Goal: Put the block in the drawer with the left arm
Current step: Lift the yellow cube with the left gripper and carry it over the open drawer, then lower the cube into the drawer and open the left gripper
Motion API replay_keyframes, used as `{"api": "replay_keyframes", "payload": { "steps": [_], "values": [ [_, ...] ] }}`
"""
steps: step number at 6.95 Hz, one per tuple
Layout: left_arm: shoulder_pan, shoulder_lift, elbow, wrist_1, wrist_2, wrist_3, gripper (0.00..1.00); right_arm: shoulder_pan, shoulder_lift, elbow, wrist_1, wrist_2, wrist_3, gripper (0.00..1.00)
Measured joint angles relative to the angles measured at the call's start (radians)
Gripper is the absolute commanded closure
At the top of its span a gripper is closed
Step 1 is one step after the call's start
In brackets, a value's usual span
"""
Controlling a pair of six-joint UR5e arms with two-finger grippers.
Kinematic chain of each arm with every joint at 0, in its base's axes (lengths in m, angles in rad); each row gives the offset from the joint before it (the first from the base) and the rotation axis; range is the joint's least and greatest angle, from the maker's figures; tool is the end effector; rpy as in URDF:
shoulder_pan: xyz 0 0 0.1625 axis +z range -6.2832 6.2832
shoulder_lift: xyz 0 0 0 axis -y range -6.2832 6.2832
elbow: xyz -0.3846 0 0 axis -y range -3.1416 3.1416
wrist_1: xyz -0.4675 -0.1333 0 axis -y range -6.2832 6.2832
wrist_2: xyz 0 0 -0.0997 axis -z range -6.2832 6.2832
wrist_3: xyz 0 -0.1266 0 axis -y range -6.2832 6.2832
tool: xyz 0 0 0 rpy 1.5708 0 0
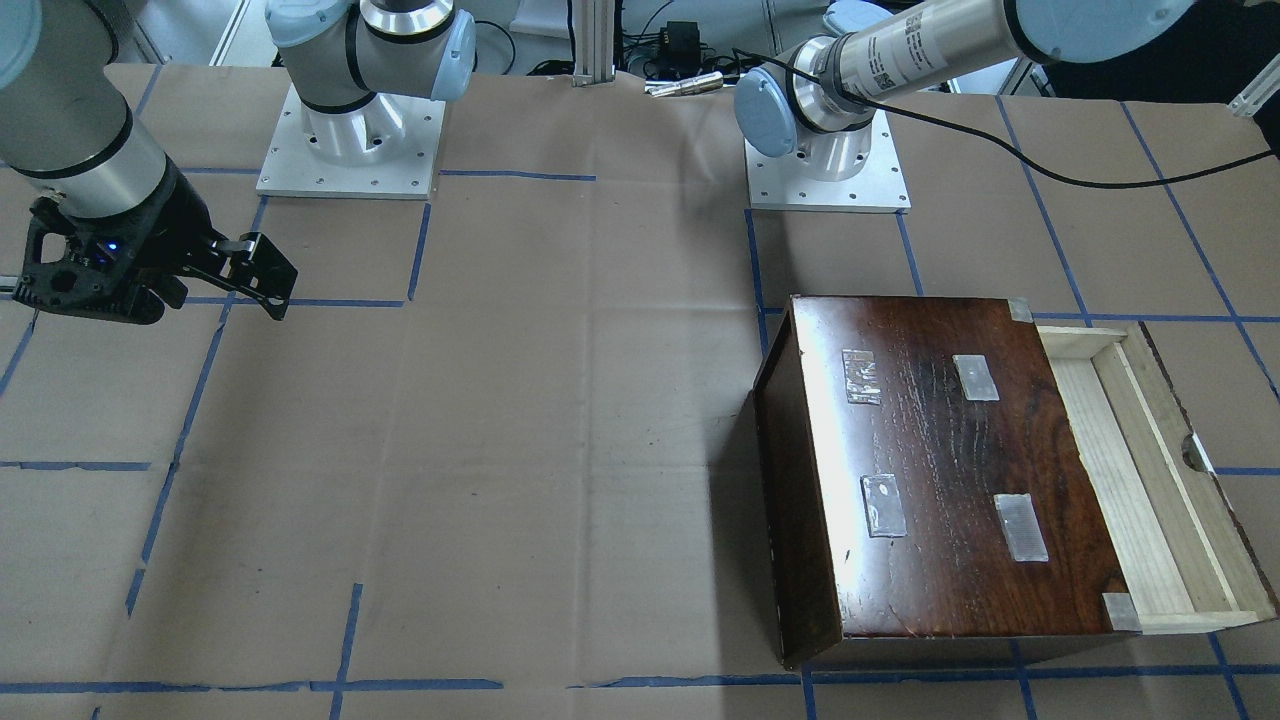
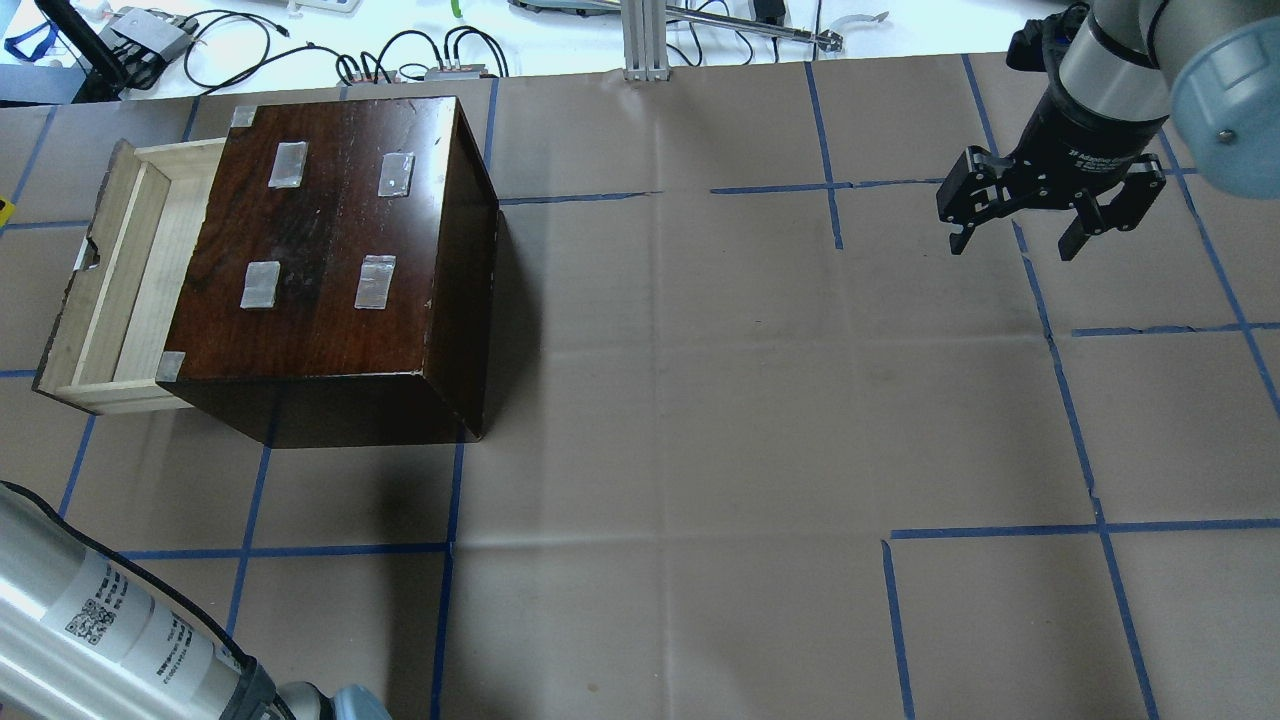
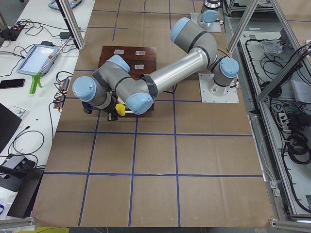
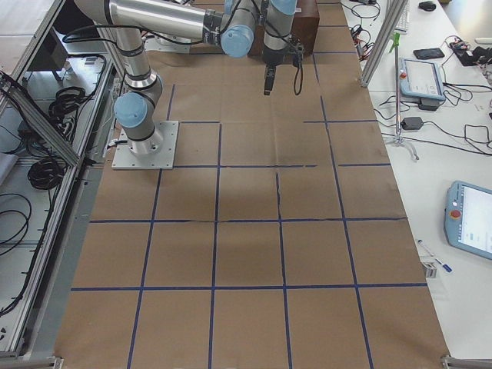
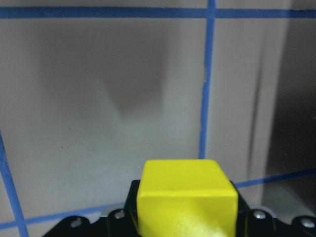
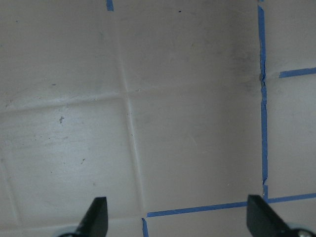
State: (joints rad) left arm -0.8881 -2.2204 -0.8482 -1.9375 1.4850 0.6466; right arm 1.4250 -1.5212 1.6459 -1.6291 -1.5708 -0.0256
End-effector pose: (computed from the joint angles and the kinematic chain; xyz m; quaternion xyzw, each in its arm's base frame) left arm 0.3662 -0.6789 0.3533 0.0241 -0.9881 -0.0889 0.1236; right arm 0.0485 -0.5873 0.3555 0.0600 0.9976 0.0331 0.0028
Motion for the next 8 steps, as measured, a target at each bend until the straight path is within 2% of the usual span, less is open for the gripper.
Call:
{"api": "replay_keyframes", "payload": {
  "steps": [2,4,6,8],
  "values": [
    [-0.054,0.153,-0.260,0.180,0.000,-0.087,0.84,0.000,0.000,0.000,0.000,0.000,0.000,0.00],
    [-0.090,0.267,-0.467,0.346,0.001,-0.163,0.84,0.000,0.000,0.000,0.000,0.000,0.000,0.00],
    [-0.109,0.359,-0.593,0.444,0.001,-0.222,0.84,0.000,0.000,0.000,0.000,0.000,0.000,0.00],
    [-0.154,0.402,-0.635,0.482,0.020,-0.265,0.84,0.000,-0.001,0.000,0.000,0.000,0.000,0.00]
  ]
}}
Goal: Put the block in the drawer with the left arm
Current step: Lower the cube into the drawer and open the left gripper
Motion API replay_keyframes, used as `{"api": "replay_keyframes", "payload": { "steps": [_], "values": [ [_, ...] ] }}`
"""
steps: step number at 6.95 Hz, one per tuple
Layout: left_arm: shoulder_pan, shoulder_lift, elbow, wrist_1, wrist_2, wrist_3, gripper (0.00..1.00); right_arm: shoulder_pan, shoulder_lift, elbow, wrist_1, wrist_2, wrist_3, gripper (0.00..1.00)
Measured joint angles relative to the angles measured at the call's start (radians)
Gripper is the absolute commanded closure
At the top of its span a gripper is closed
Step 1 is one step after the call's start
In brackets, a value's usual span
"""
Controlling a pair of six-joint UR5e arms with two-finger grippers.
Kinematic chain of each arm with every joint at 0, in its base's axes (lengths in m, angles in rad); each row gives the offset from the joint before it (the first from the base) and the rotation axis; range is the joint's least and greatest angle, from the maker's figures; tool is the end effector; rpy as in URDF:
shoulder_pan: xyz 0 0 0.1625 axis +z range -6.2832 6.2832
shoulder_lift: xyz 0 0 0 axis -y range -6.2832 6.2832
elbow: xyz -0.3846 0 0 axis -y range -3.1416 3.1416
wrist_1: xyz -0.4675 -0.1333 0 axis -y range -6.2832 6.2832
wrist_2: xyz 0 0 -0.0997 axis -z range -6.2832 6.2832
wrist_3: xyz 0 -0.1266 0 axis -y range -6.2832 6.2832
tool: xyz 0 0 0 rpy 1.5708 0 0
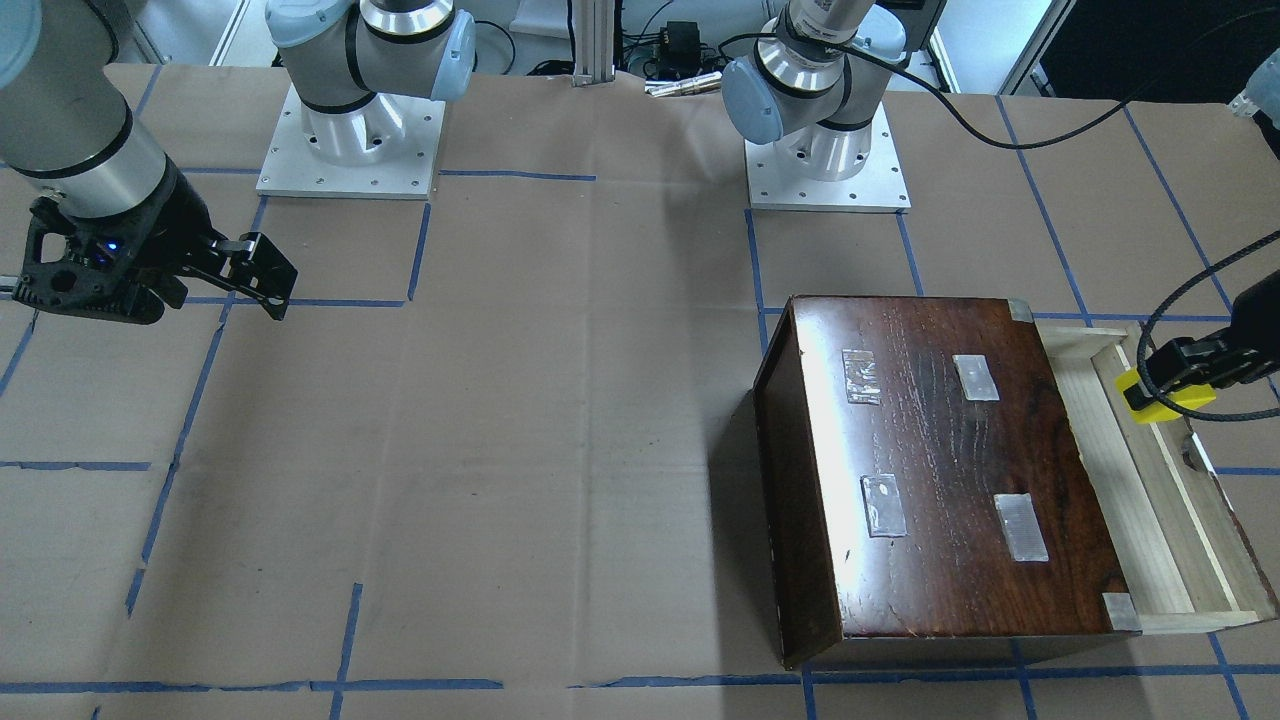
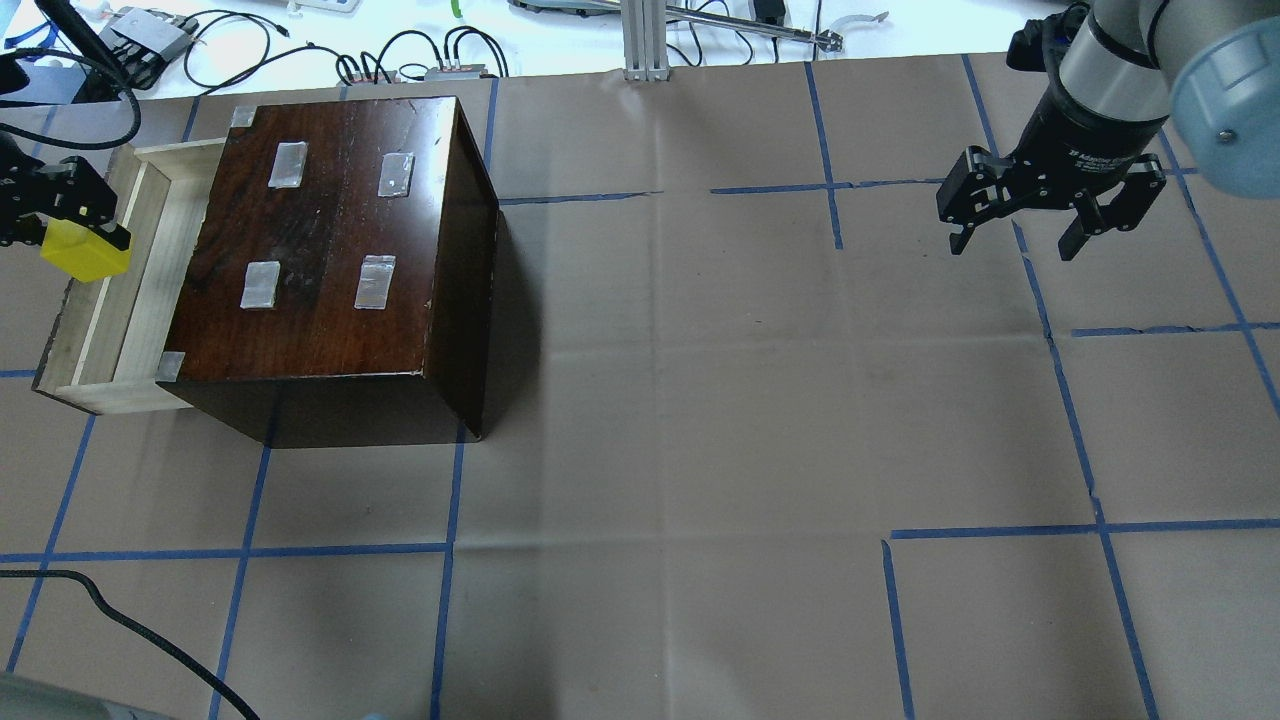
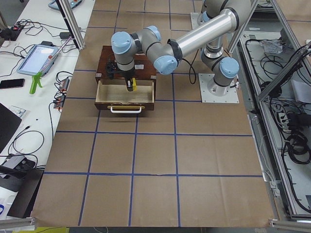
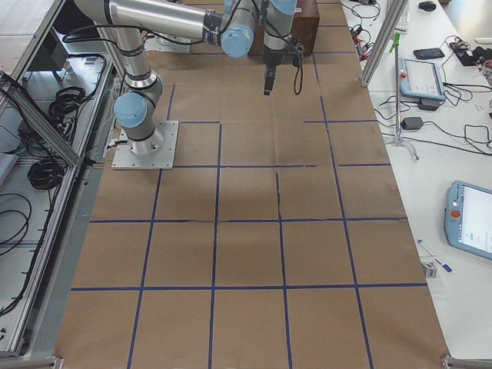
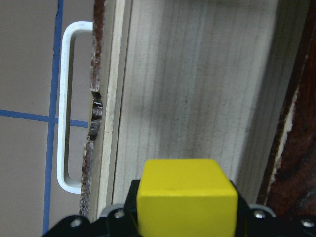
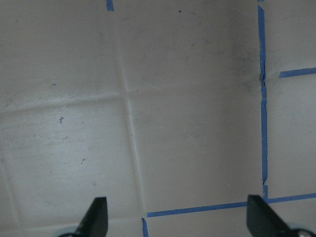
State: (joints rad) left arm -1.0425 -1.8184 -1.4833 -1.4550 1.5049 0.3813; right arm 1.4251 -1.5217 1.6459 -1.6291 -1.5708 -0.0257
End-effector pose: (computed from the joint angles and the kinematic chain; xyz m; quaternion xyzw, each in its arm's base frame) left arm 0.2052 -0.6326 0.3302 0.0741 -0.9965 -0.0054 0.0393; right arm 0.0486 -0.5872 0.3558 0.0599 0.9977 0.0328 0.0028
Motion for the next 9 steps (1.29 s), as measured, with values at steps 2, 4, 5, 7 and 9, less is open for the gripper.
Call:
{"api": "replay_keyframes", "payload": {
  "steps": [2,4,5,7,9],
  "values": [
    [-0.049,-0.003,-0.021,0.030,0.038,-0.021,0.84,0.000,0.000,0.000,0.000,0.000,0.000,0.00],
    [-0.056,-0.018,-0.073,0.134,0.078,0.015,0.82,0.000,0.000,0.000,0.000,0.000,0.000,0.00],
    [-0.056,-0.022,-0.104,0.194,0.084,0.028,0.69,0.000,0.000,0.000,0.000,0.000,0.000,0.00],
    [-0.055,-0.022,-0.132,0.246,0.084,0.034,0.01,0.000,0.001,-0.001,0.000,0.000,0.000,0.00],
    [-0.054,-0.014,-0.127,0.272,0.078,0.034,0.01,0.000,0.000,0.000,0.000,0.000,0.000,0.00]
  ]
}}
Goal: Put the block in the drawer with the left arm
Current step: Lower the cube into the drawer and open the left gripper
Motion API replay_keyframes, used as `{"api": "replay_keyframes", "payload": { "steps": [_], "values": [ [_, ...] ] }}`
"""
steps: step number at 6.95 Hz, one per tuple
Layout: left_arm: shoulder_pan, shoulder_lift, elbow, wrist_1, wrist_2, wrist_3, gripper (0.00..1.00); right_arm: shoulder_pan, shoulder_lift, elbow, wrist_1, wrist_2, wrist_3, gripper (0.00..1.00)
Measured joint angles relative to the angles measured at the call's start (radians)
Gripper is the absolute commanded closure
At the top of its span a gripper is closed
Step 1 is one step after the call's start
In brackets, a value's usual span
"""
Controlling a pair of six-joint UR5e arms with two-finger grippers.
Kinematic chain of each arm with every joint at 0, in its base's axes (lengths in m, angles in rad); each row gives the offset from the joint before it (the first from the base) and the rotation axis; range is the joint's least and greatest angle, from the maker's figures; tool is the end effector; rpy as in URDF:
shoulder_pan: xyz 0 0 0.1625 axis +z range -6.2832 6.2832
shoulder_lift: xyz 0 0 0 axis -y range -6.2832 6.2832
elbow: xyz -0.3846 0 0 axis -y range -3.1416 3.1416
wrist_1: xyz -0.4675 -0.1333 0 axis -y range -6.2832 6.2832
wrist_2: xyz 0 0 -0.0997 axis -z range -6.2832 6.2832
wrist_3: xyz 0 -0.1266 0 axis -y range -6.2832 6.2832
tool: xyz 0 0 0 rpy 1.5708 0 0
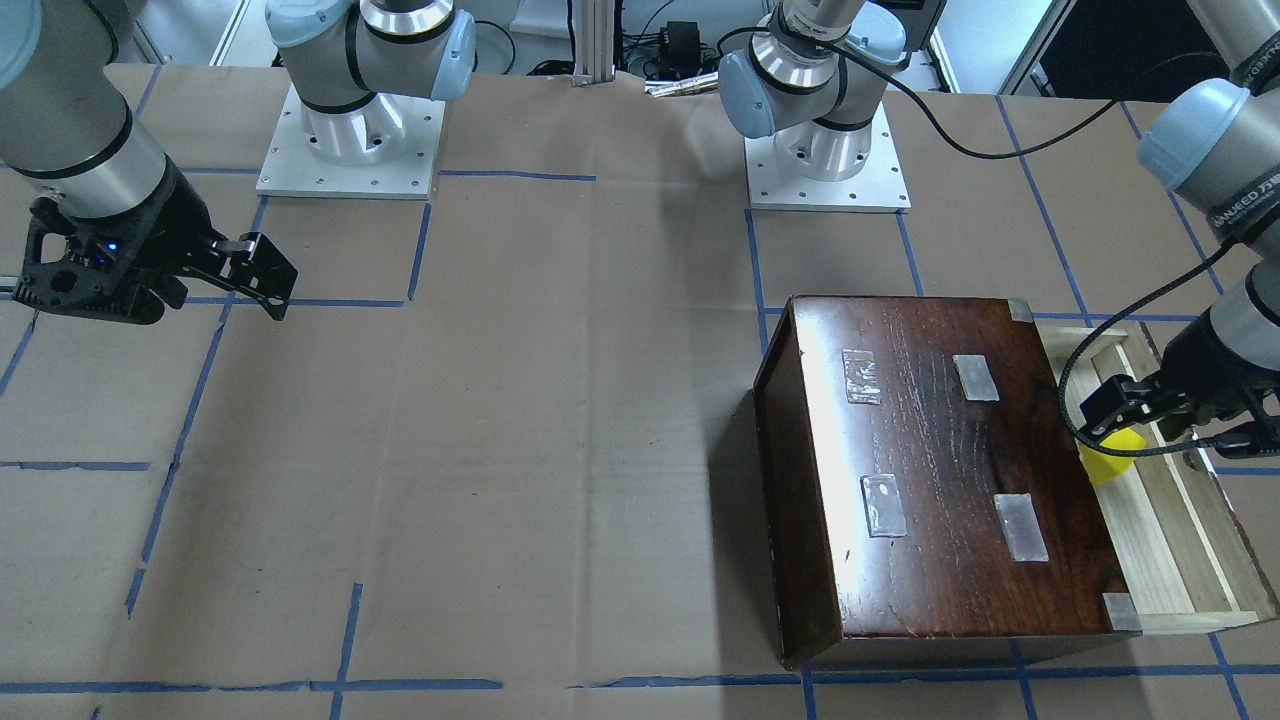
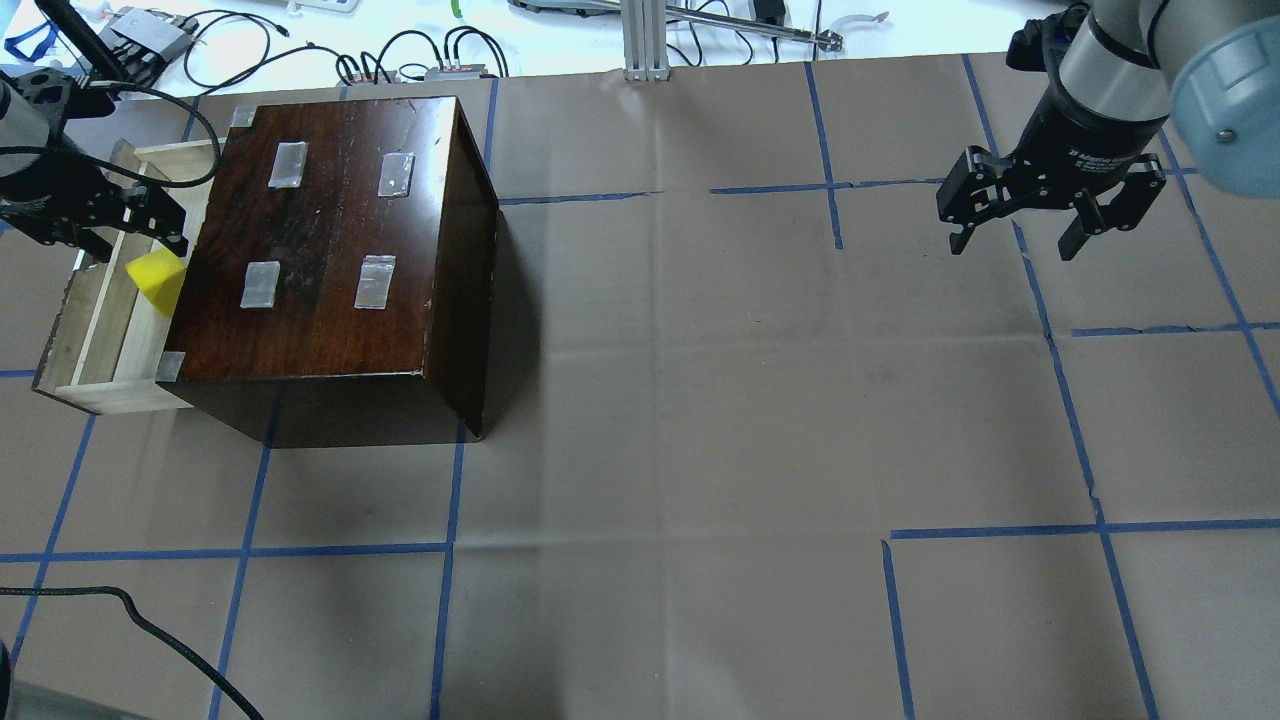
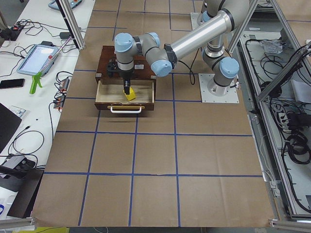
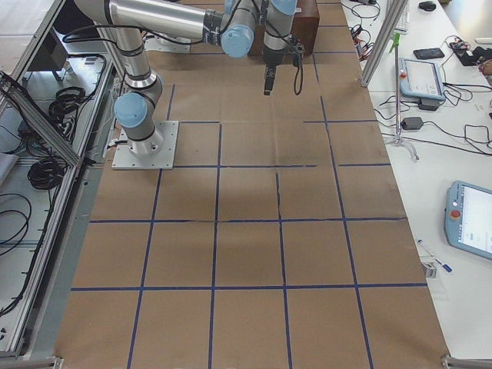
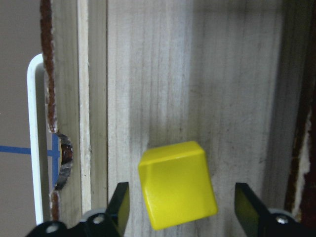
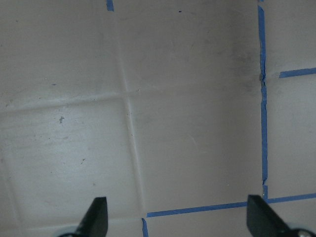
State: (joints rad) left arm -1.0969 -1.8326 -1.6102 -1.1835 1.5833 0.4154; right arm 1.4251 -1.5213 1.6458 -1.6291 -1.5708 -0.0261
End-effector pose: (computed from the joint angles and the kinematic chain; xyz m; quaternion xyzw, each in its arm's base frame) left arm 0.1823 -0.6440 0.2778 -0.0295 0.9986 -0.0362 0.0241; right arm 0.0486 -0.5873 0.3557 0.0597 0.9977 0.0330 0.0028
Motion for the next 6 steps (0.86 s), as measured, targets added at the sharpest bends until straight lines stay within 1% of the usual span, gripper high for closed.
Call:
{"api": "replay_keyframes", "payload": {
  "steps": [3,5,6],
  "values": [
    [-0.005,0.063,0.011,-0.029,0.000,-0.015,0.01,0.000,0.001,0.000,0.000,0.000,0.000,0.00],
    [-0.042,0.139,-0.001,-0.106,-0.010,-0.130,0.01,0.000,0.000,0.000,0.000,0.000,0.000,0.00],
    [-0.101,0.168,-0.003,-0.135,-0.018,-0.224,0.01,0.000,0.000,0.000,0.000,0.000,0.001,0.00]
  ]
}}
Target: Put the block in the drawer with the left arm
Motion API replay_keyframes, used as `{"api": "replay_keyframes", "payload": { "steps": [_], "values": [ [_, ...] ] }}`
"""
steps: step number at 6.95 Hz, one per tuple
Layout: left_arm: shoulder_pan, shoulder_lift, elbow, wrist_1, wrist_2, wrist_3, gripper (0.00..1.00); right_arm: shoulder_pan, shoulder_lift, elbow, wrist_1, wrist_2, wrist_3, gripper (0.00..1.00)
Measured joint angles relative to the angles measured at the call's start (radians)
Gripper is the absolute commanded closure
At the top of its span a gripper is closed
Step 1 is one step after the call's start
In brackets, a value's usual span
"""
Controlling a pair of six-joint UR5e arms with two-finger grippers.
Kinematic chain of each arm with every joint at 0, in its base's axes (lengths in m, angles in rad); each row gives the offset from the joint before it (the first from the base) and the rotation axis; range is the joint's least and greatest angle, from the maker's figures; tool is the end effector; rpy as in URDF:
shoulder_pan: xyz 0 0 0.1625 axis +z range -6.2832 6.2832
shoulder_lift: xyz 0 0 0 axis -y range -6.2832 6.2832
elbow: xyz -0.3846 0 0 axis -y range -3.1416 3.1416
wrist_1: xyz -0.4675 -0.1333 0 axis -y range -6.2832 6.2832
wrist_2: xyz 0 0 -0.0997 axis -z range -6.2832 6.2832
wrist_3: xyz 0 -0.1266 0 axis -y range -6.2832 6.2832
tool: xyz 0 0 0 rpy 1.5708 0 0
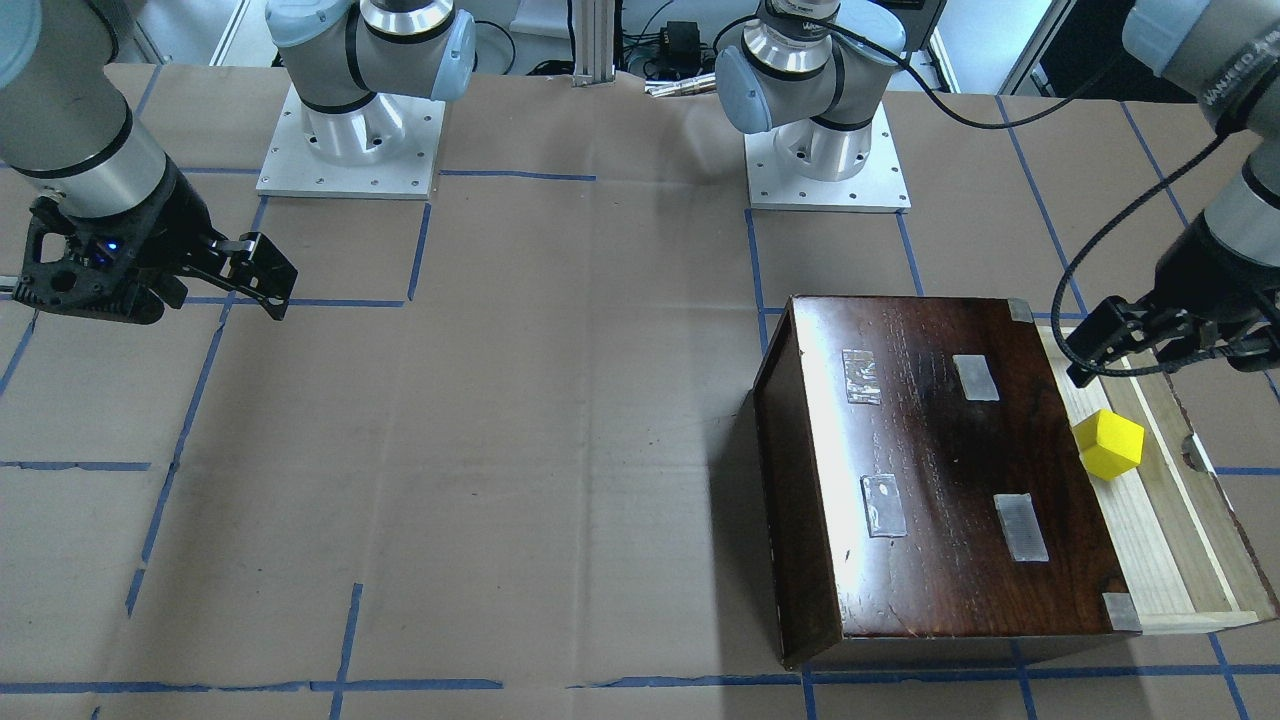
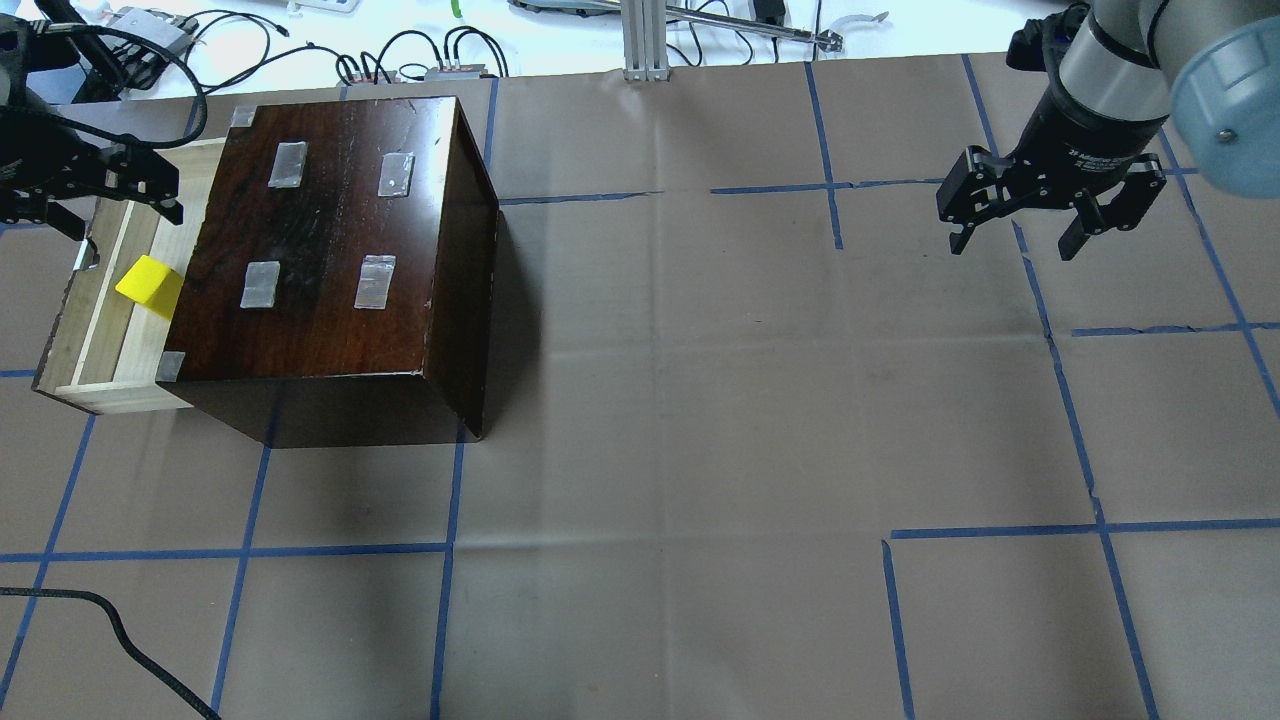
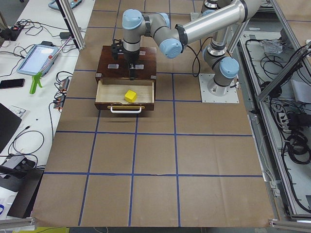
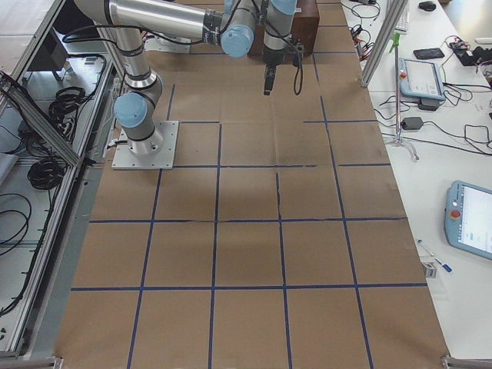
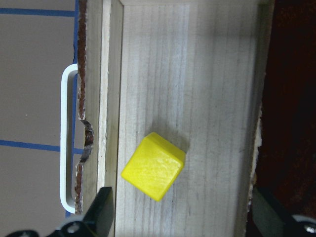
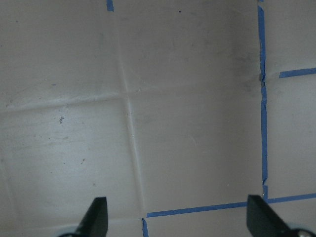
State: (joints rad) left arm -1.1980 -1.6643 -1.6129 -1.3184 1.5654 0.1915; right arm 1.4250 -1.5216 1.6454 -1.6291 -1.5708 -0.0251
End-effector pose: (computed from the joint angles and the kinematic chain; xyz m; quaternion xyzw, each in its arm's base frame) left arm 0.0984 -0.6196 0.3681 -0.0902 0.9942 -0.0568 0.0137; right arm 0.0485 -0.5873 0.3561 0.0603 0.9976 0.0326 0.0028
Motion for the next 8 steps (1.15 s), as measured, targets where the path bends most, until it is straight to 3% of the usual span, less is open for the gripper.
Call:
{"api": "replay_keyframes", "payload": {
  "steps": [4,8],
  "values": [
    [-0.291,0.039,0.027,-0.118,-0.006,-0.306,0.01,0.000,0.000,0.000,0.000,0.000,0.000,0.00],
    [-0.384,0.070,0.033,-0.205,-0.003,-0.325,0.02,0.000,0.000,0.000,0.000,0.000,-0.001,0.00]
  ]
}}
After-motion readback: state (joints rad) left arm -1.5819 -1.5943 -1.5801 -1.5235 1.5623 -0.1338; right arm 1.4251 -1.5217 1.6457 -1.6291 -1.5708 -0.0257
